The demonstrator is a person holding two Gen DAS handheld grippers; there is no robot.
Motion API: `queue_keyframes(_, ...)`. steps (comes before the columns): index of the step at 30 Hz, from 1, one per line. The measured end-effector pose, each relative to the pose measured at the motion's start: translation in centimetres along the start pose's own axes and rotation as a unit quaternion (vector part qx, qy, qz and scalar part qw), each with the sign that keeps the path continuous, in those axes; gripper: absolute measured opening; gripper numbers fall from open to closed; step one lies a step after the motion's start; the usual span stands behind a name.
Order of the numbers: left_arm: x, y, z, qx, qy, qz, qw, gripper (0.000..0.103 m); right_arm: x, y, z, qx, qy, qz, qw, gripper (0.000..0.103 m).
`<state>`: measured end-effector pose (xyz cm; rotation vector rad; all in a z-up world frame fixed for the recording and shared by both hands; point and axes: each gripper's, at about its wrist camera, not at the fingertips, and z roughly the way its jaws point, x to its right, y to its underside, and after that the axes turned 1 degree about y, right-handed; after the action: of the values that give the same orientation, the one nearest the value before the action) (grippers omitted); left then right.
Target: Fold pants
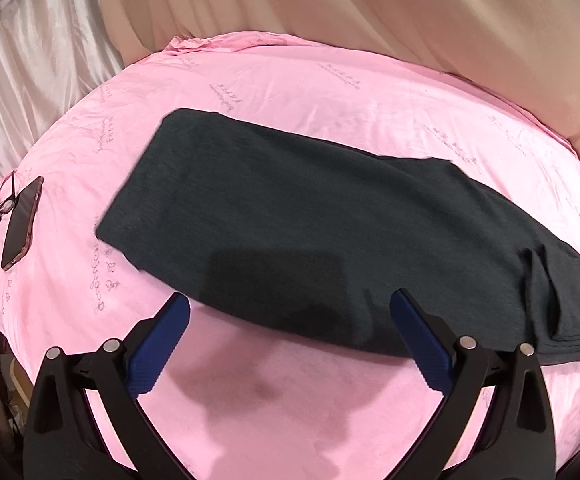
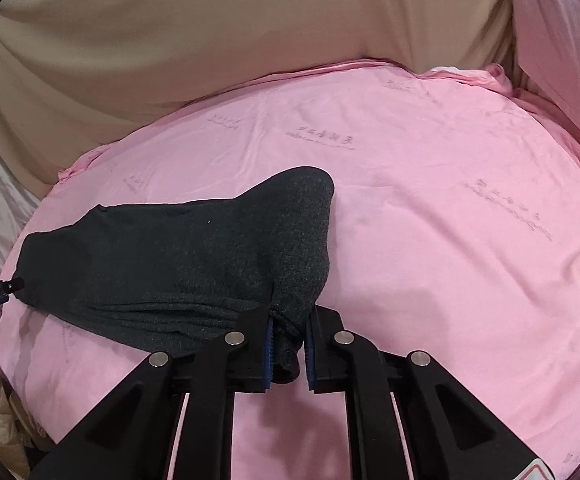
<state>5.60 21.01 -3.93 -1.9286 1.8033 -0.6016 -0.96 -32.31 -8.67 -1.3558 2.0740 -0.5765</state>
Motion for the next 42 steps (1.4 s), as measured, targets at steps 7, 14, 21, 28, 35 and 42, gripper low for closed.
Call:
queue_keyframes(7,2.5,0.5,1.5,-0.018,0.014,0.024,0.9995,0.098,0.1,1.9,-1.8,0.027,0.099,-0.020,0.995,0.034)
queue_keyframes(14,3.9,0.4,2.6,-0.025,0.031,0.035,0.9986,0.098,-13.0,1.8,-0.9,0.024,-0.072,-0.169,0.983,0.055)
queue_keyframes(21,3.0,0.5,2.1,-0.022,0.038,0.039,0.9982,0.098,-18.2,1.9,7.5,-0.063,-0.091,-0.199,0.974,0.002)
queue_keyframes(28,0.9,-0.1,2.3,-0.013,0.041,0.022,0.9988,0.098,-21.7,0.2,2.3,0.004,-0.158,-0.203,0.966,0.002)
queue_keyframes(35,-2.0,-0.2,2.5,-0.014,0.038,-0.007,0.9991,0.098,-20.1,2.1,5.9,-0.068,-0.145,-0.183,0.970,0.024)
queue_keyframes(42,-3.9,-0.3,2.9,-0.016,0.031,-0.036,0.9987,0.098,-19.7,-2.4,7.5,-0.024,-0.127,-0.166,0.978,0.030)
